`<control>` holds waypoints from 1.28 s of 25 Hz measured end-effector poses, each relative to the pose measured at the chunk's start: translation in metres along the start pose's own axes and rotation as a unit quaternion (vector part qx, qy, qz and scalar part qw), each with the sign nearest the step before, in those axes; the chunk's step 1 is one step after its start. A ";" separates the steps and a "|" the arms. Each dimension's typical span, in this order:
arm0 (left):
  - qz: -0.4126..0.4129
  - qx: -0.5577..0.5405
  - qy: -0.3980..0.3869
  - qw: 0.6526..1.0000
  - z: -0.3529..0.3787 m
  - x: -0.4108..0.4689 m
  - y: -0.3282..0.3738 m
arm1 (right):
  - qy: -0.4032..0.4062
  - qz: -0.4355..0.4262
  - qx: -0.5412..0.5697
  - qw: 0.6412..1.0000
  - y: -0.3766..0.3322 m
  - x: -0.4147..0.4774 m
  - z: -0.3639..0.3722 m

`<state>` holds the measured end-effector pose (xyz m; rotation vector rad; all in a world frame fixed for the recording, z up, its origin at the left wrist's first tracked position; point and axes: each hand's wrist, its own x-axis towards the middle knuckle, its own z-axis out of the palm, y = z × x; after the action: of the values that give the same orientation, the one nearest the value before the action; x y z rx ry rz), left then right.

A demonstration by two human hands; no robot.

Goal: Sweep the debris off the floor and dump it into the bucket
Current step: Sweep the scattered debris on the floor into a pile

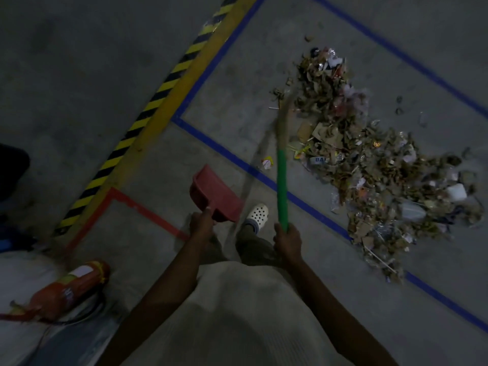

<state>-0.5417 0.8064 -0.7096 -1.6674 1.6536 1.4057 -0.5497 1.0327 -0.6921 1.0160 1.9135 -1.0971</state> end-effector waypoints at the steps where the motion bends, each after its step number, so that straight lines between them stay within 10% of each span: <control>1: 0.001 0.006 0.000 1.000 -0.004 0.003 0.000 | -0.019 0.005 -0.029 0.999 0.011 -0.006 0.004; 9: 0.023 0.078 0.003 0.997 -0.023 0.011 -0.009 | -0.037 0.155 0.020 0.987 0.015 0.007 0.015; 18: 0.046 0.112 0.006 0.993 -0.022 -0.007 -0.022 | 0.030 0.068 0.146 0.987 -0.036 -0.012 0.018; 22: 0.046 0.070 0.024 0.996 -0.038 -0.014 -0.024 | -0.147 0.024 0.095 0.984 -0.035 -0.067 0.053; 32: -0.011 -0.159 0.143 0.977 -0.146 -0.028 -0.083 | -0.302 -0.037 -0.080 0.949 -0.047 -0.143 0.135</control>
<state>-0.4078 0.7167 -0.6548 -2.1475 1.6110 1.5441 -0.5017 0.8549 -0.6078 0.4427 1.5107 -1.1128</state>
